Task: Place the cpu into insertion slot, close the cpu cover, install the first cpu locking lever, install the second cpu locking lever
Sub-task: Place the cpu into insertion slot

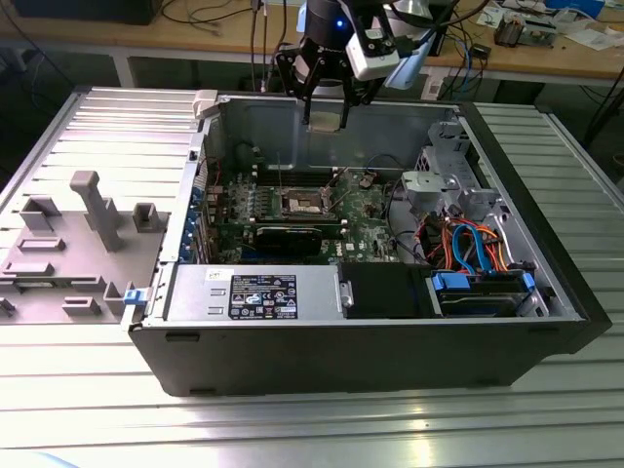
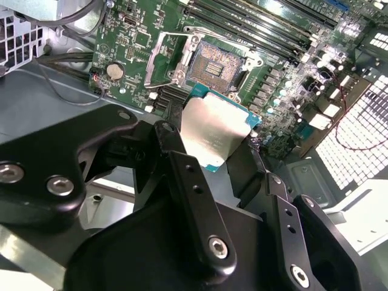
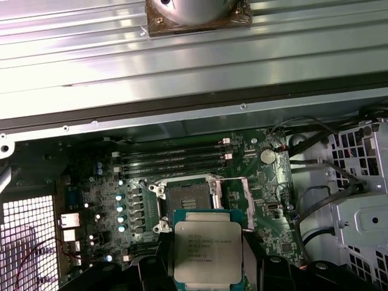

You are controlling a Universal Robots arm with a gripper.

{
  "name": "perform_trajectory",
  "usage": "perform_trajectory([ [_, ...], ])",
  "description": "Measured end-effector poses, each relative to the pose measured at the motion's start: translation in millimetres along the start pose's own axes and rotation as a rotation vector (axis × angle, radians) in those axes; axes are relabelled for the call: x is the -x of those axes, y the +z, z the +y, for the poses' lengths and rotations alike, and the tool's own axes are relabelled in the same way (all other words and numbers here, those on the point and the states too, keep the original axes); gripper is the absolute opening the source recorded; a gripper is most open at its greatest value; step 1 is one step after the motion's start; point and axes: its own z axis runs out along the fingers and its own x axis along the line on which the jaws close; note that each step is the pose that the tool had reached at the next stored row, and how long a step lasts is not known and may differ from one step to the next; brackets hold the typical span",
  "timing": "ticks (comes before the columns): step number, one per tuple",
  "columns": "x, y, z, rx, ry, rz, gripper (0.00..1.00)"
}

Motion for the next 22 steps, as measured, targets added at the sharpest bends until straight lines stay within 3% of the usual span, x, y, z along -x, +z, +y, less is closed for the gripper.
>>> perform_trajectory([
  [8, -4.3, 0.0, -0.6, 0.0000, 0.003, -0.0003, 0.54],
  [14, -4.4, 0.4, -0.6, 0.0011, 0.069, -0.0061, 0.54],
  [22, -8.9, 0.7, -1.3, 0.0017, 0.087, -0.0078, 0.54],
])
